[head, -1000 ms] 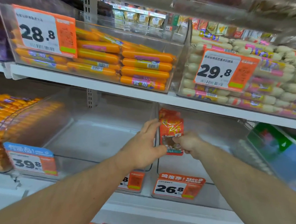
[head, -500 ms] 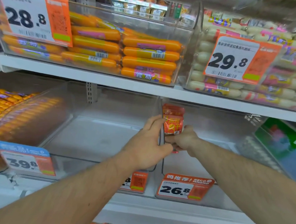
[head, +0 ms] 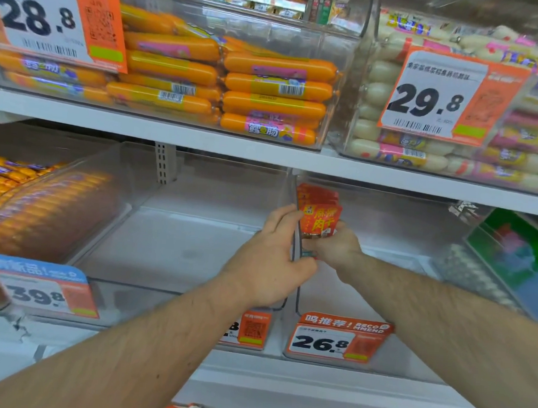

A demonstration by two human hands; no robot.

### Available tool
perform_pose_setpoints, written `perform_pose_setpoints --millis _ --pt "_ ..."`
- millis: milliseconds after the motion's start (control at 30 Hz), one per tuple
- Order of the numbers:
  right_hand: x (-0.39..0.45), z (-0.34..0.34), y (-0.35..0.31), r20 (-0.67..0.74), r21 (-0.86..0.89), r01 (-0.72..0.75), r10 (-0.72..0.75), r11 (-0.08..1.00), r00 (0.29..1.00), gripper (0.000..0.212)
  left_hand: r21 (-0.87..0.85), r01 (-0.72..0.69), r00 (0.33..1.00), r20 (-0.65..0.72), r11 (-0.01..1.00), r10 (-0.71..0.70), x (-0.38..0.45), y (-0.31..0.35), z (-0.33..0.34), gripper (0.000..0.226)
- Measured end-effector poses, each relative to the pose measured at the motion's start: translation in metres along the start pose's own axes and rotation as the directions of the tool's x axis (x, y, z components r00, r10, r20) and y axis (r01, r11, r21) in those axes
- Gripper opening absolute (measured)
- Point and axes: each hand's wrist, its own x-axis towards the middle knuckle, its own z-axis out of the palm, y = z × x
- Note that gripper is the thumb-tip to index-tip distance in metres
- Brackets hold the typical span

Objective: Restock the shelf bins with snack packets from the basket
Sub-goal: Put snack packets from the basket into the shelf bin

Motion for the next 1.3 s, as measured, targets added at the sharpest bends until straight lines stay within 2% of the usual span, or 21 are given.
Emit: perform_pose_setpoints --millis 67,167,200,300,433,633,767,967,1167,1300 --pt "0.006 -0.002 0.001 0.065 -0.002 -0.007 0.007 1.000 0.998 0.077 0.008 0.006 1.000 0.003 1.000 -0.006 0.000 0.001 0.000 0.073" --pt "0.003 -0.006 -0.004 0.160 0.025 0.028 -0.032 0.999 0.987 0.041 0.006 0.008 1.000 0.009 1.000 -0.008 -0.001 0.003 -0.001 0.073" --pt "0.005 -0.006 -0.004 0.176 0.025 0.036 -0.040 0.999 0.984 0.036 0.002 0.009 1.000 0.008 1.000 -0.009 -0.001 0.003 -0.001 0.072" --pt "0.006 -0.006 -0.005 0.227 0.035 0.010 -0.018 0.999 0.974 0.038 0.000 0.016 1.000 0.008 1.000 -0.016 -0.002 0.004 -0.002 0.073" --pt "0.010 -0.006 -0.008 0.229 -0.015 -0.086 0.087 0.996 0.969 0.037 0.001 0.026 0.999 0.018 1.000 -0.026 -0.002 0.005 -0.002 0.075" --pt "0.012 -0.005 -0.008 0.239 -0.014 -0.133 0.132 0.991 0.962 0.034 0.006 0.031 0.999 0.020 0.999 -0.032 -0.002 0.004 -0.002 0.074" --pt "0.012 -0.005 -0.009 0.235 -0.029 -0.166 0.168 0.986 0.957 0.036 0.008 0.030 0.999 0.025 1.000 -0.030 -0.002 0.004 -0.001 0.084" --pt "0.010 -0.006 -0.008 0.235 -0.055 -0.190 0.198 0.980 0.952 0.037 0.020 0.034 0.999 0.021 0.999 -0.035 -0.001 0.002 -0.001 0.087" --pt "0.002 -0.015 -0.016 0.245 -0.096 -0.196 0.214 0.976 0.946 0.039 0.035 0.019 1.000 -0.003 0.999 -0.019 0.002 -0.002 0.001 0.077" --pt "-0.018 -0.029 -0.026 0.220 -0.146 -0.191 0.220 0.971 0.950 0.037 0.057 0.012 1.000 -0.017 0.998 -0.011 0.002 -0.002 0.002 0.079"
